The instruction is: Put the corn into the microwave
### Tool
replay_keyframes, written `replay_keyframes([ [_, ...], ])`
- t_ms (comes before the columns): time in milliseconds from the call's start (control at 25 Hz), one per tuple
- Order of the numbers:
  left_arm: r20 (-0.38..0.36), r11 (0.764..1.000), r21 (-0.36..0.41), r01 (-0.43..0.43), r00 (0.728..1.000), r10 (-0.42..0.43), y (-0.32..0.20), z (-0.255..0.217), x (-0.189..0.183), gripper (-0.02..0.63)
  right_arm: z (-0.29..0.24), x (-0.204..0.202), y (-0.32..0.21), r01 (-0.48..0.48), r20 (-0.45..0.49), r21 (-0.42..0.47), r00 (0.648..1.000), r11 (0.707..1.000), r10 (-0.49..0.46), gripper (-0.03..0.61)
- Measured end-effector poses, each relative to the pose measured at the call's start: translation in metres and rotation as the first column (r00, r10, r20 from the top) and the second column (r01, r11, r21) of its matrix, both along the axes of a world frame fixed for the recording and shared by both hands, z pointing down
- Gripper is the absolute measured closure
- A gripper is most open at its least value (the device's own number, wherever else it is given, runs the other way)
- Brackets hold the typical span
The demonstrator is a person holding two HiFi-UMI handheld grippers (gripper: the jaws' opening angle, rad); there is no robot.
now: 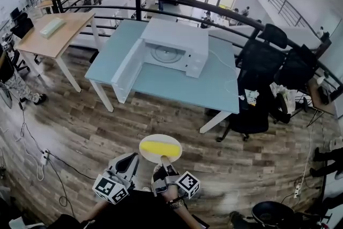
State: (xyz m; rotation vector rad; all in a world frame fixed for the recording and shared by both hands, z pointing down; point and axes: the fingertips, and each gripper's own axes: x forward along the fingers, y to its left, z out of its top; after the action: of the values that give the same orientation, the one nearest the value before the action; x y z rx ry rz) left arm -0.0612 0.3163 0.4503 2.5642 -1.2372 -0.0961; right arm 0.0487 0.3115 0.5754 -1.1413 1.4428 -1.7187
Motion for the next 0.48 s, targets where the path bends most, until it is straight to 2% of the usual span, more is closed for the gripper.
replay_keyframes([
  [200,0.002,1.000,-0.010,0.012,1.000,-0.012,-0.027,-0.001,0.006,0.612,0.000,0.005,-0.028,0.012,-0.001,-0.024,1.000,1.000,-0.012,0.549],
  [360,0.003,0.999,-0.008,0.031,1.000,-0.031,-0.053,-0.004,0.009,0.611,-0.003,0.011,-0.060,0.026,0.003,0.013,1.000,1.000,-0.026,0.549],
  [480,0.001,0.999,-0.008,0.043,0.999,-0.043,-0.070,-0.005,0.013,0.612,-0.005,0.017,-0.078,0.034,-0.007,-0.004,0.999,0.999,-0.034,0.548],
])
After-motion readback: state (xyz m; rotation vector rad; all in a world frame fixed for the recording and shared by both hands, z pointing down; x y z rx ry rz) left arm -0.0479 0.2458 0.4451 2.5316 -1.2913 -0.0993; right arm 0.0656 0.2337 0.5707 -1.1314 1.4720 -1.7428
